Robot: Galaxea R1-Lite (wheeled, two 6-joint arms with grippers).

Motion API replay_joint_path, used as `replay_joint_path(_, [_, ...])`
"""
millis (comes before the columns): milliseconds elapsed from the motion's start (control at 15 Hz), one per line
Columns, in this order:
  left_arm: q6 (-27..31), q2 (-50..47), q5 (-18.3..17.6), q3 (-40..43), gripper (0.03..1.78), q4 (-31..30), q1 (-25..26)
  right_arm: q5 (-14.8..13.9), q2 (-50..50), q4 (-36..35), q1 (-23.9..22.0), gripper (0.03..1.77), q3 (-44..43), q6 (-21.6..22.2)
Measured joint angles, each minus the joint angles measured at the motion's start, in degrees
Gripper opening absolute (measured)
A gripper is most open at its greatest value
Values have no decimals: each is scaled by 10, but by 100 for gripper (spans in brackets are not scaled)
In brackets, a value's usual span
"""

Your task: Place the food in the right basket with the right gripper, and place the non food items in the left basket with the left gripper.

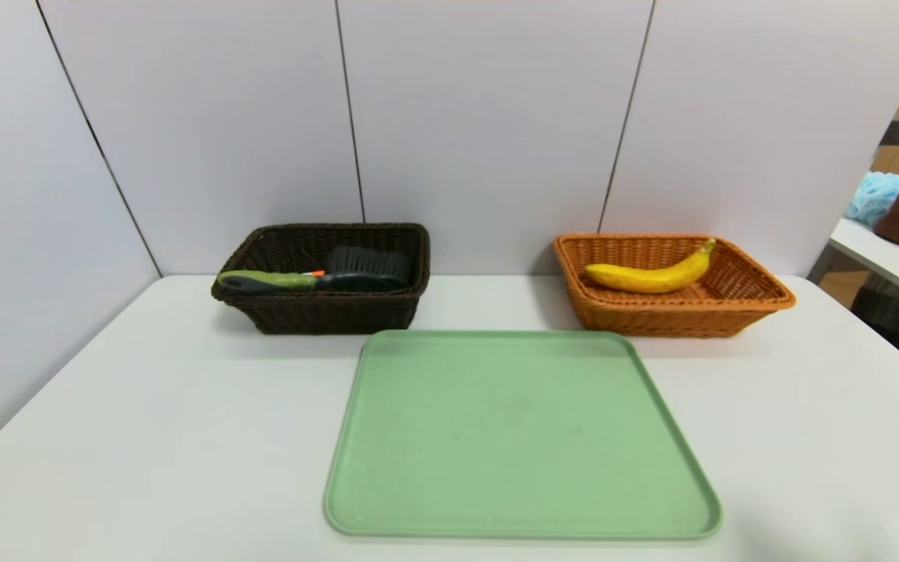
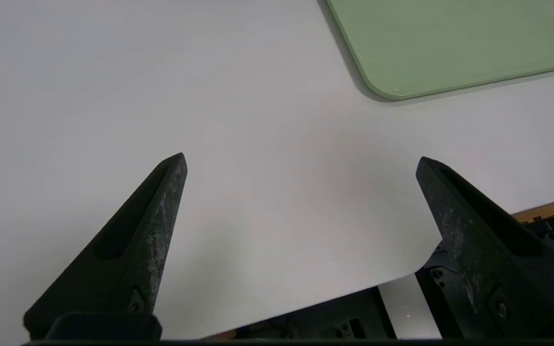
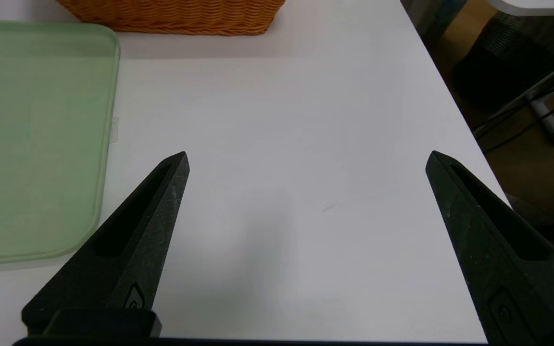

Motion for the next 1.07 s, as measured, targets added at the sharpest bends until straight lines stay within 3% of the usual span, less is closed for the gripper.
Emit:
replay_joint_path(467, [-33, -71, -41, 15, 169, 12, 45, 3, -57, -1, -38, 170, 24, 1])
replay_joint_path(1067, [-31, -139, -45, 50, 169, 6, 45, 4, -130, -1, -67, 170, 59, 2])
